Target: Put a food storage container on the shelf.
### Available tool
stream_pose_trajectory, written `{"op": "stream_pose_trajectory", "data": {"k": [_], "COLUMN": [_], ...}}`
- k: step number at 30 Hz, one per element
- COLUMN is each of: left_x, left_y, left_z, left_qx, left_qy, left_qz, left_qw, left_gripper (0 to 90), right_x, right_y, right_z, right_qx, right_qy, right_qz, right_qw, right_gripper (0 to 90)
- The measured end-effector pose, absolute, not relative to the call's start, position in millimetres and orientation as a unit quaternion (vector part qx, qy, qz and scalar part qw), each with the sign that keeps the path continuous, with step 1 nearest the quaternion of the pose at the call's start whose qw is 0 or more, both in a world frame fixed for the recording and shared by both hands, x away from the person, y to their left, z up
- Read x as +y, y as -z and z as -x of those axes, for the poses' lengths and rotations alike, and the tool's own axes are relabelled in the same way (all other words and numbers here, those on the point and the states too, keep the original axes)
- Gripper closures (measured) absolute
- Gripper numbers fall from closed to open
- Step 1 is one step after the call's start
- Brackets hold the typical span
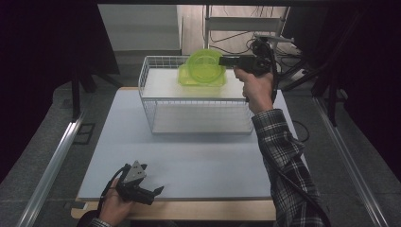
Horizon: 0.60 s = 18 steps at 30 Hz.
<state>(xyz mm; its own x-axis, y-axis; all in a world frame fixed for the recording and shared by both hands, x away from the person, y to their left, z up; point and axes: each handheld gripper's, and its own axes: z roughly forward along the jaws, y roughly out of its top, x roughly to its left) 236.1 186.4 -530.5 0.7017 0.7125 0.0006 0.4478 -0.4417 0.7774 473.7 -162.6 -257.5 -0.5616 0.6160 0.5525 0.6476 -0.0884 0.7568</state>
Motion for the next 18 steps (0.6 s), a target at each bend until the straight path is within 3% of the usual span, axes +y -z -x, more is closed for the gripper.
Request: {"op": "stream_pose_trajectory", "data": {"k": [9, 18], "left_x": [185.9, 186.1], "left_y": [530.8, 531.2], "left_z": [-236.6, -236.6], "left_qx": [0.347, 0.347], "left_qy": [-0.166, -0.166], "left_qz": [-0.835, -0.836], "left_qw": [0.393, 0.392], "left_gripper": [0.5, 0.6], "right_x": [-153.0, -144.3], "right_y": [264.5, 262.9], "right_z": [-485.8, -493.0], "right_qx": [-0.664, -0.667], "right_qy": [0.573, 0.56], "right_qz": [0.48, 0.491], "right_qw": [0.016, -0.01], "right_gripper": [81.3, 80.4]}}
